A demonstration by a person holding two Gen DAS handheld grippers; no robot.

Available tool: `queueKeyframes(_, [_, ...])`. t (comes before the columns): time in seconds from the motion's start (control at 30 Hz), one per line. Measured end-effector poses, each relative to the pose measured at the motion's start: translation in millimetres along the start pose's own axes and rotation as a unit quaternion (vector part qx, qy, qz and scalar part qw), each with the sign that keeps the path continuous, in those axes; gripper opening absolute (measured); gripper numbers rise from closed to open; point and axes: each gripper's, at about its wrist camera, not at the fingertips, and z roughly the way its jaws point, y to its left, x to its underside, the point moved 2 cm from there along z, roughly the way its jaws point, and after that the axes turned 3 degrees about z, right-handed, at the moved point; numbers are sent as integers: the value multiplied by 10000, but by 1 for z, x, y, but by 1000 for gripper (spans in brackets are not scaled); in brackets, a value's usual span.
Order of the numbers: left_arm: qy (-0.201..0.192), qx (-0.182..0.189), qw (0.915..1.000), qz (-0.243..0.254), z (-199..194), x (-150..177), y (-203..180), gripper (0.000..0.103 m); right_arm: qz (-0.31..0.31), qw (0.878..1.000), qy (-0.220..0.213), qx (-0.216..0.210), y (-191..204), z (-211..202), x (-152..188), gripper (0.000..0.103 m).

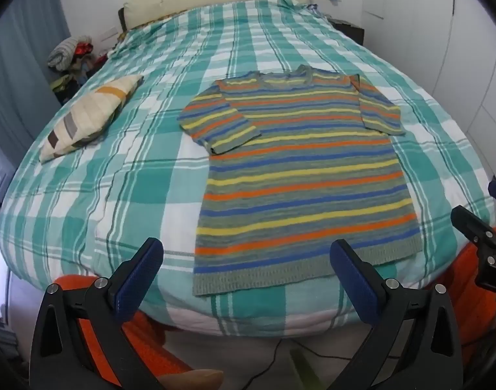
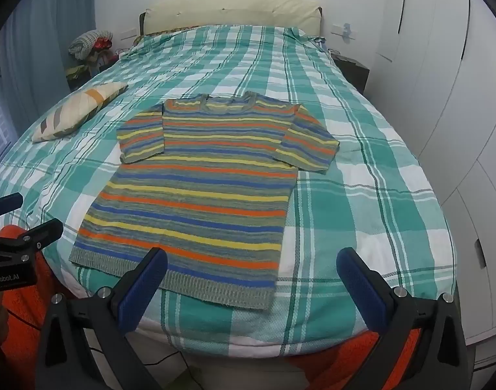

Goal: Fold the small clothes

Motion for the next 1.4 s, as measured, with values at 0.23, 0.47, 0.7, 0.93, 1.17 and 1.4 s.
queueKeyframes(0.23, [87,156,9998,-95,5,7,-4,103,-33,10000,13,-35,1,2,6,103])
queueKeyframes(0.47, [177,173,9997,-61,10,6,-2,103,-13,9999,166,-4,5,6,7,103])
queueKeyframes(0.7, [200,153,9996,-86,13,8,-1,103,-105,9996,248,78,10,8,9,103])
queueKeyframes(0.93, [279,381,9988,-154,17,9,-2,103,-201,9990,321,231,12,10,13,103])
queueKeyframes(1.17, [302,268,9991,-113,20,11,-3,103,-225,9985,382,309,12,12,15,103])
queueKeyframes(1.4, [391,308,9987,-69,22,12,-1,103,-215,9981,400,410,10,13,15,103])
